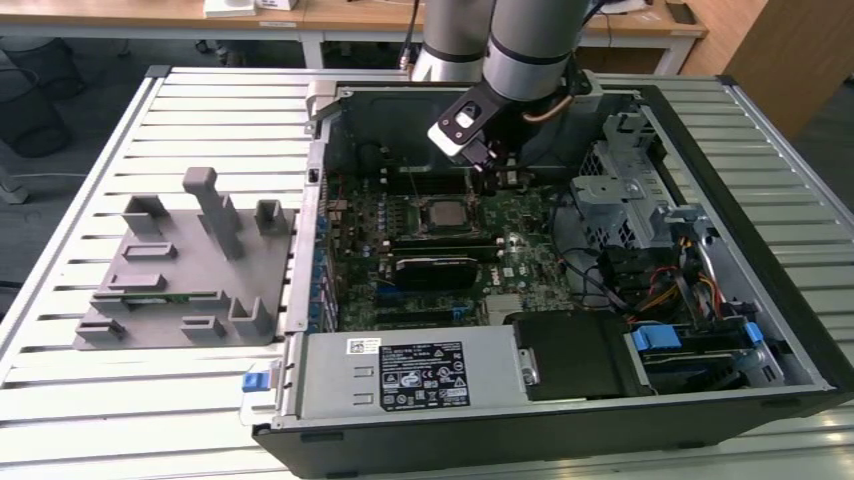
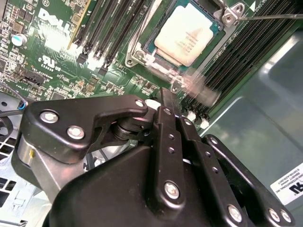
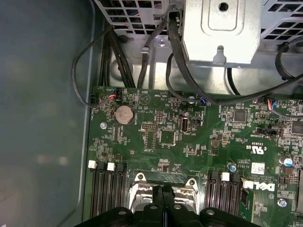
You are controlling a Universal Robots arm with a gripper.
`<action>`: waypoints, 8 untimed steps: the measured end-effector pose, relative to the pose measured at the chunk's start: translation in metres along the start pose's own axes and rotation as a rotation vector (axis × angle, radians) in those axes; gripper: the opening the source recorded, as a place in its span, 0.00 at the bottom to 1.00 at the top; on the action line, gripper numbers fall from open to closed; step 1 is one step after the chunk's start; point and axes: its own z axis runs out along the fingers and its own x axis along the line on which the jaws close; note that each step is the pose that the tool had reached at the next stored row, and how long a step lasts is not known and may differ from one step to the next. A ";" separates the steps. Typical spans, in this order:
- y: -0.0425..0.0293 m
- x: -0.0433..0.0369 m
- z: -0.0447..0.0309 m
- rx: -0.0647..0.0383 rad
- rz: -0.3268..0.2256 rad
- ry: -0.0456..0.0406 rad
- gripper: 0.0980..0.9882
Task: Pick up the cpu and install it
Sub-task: 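Close the cpu cover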
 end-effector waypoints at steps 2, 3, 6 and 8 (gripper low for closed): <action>-0.0013 0.0001 0.0001 0.000 0.000 0.0000 0.01; -0.0020 0.0001 0.0001 0.000 0.000 -0.0001 0.01; -0.0033 0.0002 0.0002 0.000 0.000 0.0000 0.01; -0.0039 0.0002 0.0003 0.000 0.000 0.0000 0.01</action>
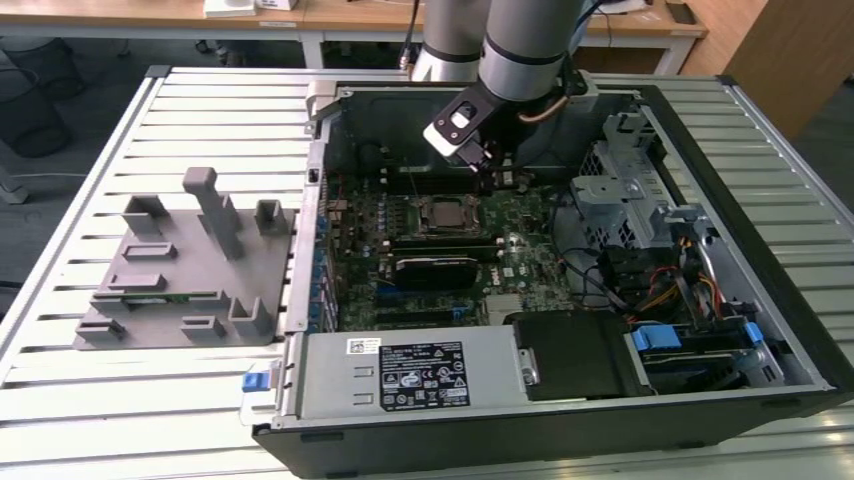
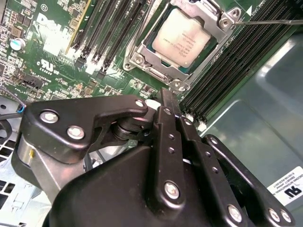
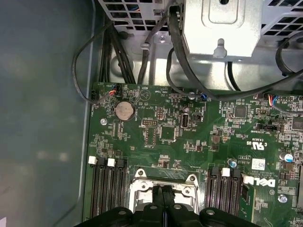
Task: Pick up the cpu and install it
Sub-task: 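Close the cpu cover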
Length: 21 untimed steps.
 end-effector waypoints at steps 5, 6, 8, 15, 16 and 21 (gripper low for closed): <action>-0.0051 0.0003 0.0003 0.000 0.000 0.0002 0.01; -0.0080 0.0005 0.0006 0.000 0.000 0.0003 0.01; -0.0137 0.0008 0.0013 0.000 0.000 0.0001 0.01; -0.0416 0.0021 0.0057 0.000 0.000 0.0000 0.01; -0.0451 0.0023 0.0063 0.000 0.000 0.0000 0.01; -0.0595 0.0028 0.0108 0.000 0.000 0.0001 0.01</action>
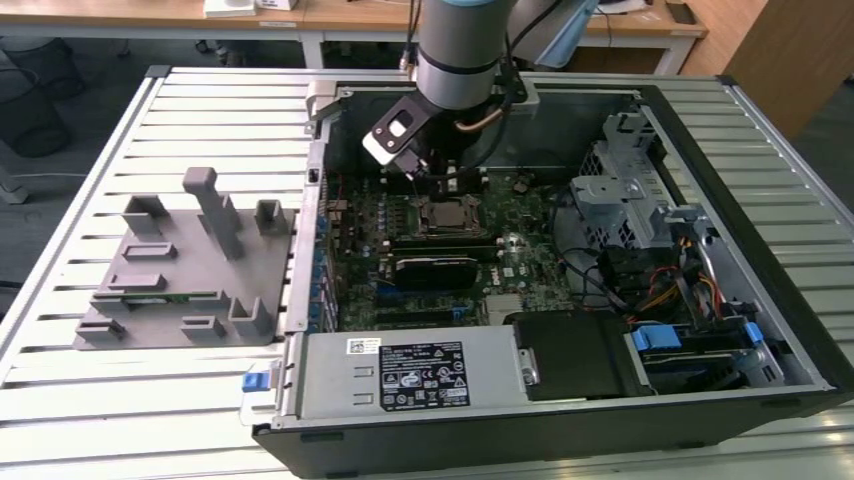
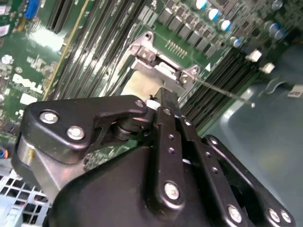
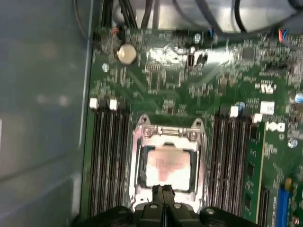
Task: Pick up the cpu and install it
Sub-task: 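Close the cpu cover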
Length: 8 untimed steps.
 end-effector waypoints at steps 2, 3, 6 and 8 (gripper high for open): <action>-0.0015 -0.0003 0.0035 0.000 0.000 0.0000 0.01; -0.0019 -0.0004 0.0048 0.000 0.000 0.0000 0.01; -0.0034 -0.0006 0.0081 0.000 -0.001 0.0000 0.01; -0.0055 -0.0007 0.0099 0.000 -0.001 -0.0002 0.01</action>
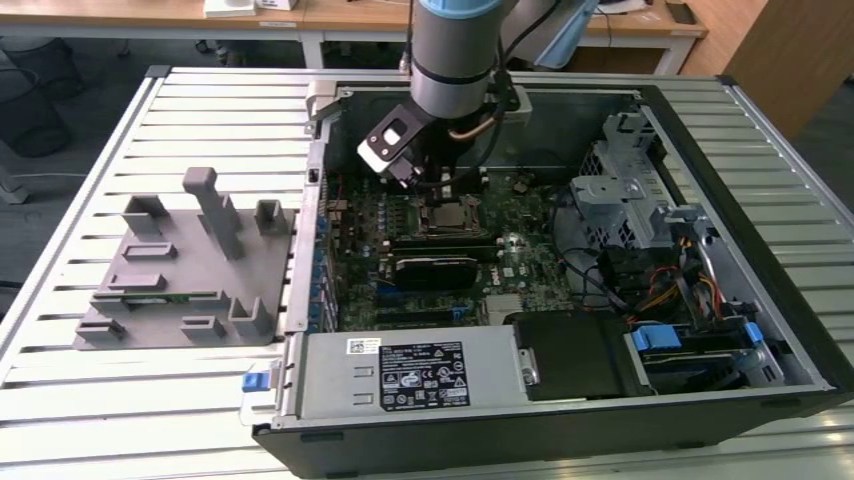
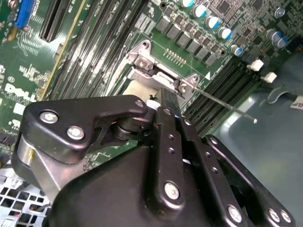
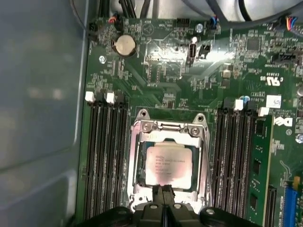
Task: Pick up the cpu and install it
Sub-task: 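Close the cpu cover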
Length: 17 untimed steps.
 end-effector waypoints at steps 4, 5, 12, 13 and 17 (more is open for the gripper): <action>-0.0028 -0.0002 0.0036 0.000 0.000 -0.0005 0.01; -0.0028 -0.0003 0.0049 0.000 -0.001 -0.0005 0.01; -0.0028 -0.0012 0.0128 -0.001 -0.001 -0.0006 0.01; -0.0028 -0.0012 0.0136 -0.001 -0.001 -0.0004 0.01; -0.0028 -0.0015 0.0160 -0.001 -0.001 0.0003 0.01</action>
